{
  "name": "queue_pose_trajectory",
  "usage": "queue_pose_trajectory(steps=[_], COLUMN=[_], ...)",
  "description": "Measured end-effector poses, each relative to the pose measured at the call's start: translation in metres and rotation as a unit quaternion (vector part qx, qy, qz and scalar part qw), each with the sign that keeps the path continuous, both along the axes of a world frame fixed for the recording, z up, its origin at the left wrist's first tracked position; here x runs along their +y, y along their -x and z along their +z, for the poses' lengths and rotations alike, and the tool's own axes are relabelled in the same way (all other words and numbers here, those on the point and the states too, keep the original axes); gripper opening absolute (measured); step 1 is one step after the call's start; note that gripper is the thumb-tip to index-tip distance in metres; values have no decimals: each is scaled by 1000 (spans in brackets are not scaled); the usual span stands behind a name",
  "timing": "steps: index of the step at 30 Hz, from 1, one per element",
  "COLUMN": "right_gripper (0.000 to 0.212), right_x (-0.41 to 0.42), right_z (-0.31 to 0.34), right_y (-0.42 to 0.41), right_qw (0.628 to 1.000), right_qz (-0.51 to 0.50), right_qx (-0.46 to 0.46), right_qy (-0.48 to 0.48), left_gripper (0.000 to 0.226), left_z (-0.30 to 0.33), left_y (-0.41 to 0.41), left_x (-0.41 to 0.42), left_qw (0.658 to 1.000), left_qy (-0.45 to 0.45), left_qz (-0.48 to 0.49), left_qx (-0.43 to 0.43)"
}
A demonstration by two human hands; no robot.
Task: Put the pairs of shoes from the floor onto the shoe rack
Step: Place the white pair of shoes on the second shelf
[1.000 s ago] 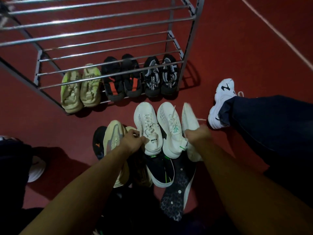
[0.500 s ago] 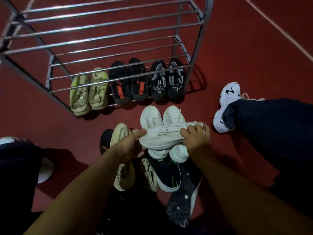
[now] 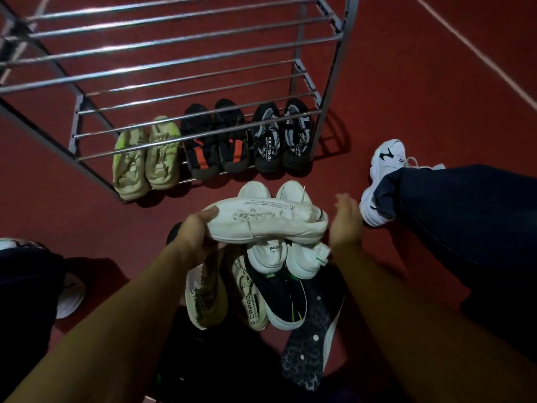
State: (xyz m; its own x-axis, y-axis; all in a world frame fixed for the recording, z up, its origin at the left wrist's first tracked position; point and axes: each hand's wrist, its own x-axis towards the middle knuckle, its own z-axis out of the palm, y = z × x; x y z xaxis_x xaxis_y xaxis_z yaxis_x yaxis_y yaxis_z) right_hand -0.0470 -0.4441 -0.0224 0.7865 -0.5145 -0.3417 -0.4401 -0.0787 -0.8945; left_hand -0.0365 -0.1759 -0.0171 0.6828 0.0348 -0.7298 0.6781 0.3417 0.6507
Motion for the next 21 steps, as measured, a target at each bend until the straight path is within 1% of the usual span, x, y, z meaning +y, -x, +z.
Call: queue_pose_trajectory(steps=[1, 2, 3, 5, 7, 9, 10, 11, 12, 13, 14, 15, 16, 17, 18, 19, 20, 21], right_gripper=[63, 66, 64, 51, 42, 50, 57, 64, 67, 68, 66, 64, 60, 53, 44, 37, 34, 32], right_x=[-9, -17, -21, -18, -13, -14, -15, -17, -18, -19, -20, -19, -19, -17, -15, -12, -8, -6], right_z=[-1, 1, 5, 7, 8, 6, 5, 2, 0, -4, -8, -8, -9, -10, -8, -8, -9, -11], right_y=[-5, -7, -6, -2, -3, -7, -10, -12, -12, -12, -12, -10, -8, -6, -3, 1, 5, 7], right_qw=[984, 952, 928, 907, 909, 901, 894, 889, 892, 896, 904, 912, 922, 935, 953, 970, 977, 978], right_qz=[-17, -15, 7, 72, 121, 133, 127, 113, 92, 78, 67, 60, 56, 57, 71, 103, 141, 166], right_qx=[70, 116, 144, 151, 138, 126, 121, 118, 119, 123, 120, 119, 119, 120, 122, 126, 125, 124], right_qy=[-162, -283, -344, -386, -373, -392, -413, -427, -427, -419, -404, -388, -365, -329, -267, -179, -95, -37], left_gripper=[34, 40, 44, 48, 53, 62, 67, 68, 62, 51, 39, 28, 22, 28, 43, 60, 77, 91], left_z=[-1, 0, 0, 3, 7, 19, 26, 28, 31, 29, 25, 15, 0, -13, -23, -29, -32, -31], left_y=[-1, -3, -4, -7, -12, -18, -22, -27, -29, -30, -30, -28, -23, -16, -5, 5, 13, 18], left_x=[5, 6, 7, 3, -2, -12, -18, -25, -32, -37, -40, -42, -43, -44, -46, -47, -50, -52], left_qw=[1000, 1000, 1000, 999, 998, 996, 994, 995, 996, 995, 987, 968, 939, 900, 861, 841, 840, 853], left_qy=[9, 14, 12, -4, 0, 30, 46, 36, 2, -69, -156, -245, -316, -372, -408, -417, -411, -390], left_qz=[-1, -9, -19, -36, -32, -3, 15, 42, 65, 66, 31, -41, -132, -227, -302, -339, -347, -340], left_qx=[3, 6, 4, -9, -45, -88, -96, -86, -62, -41, -28, -20, -11, 9, 34, 57, 70, 76])
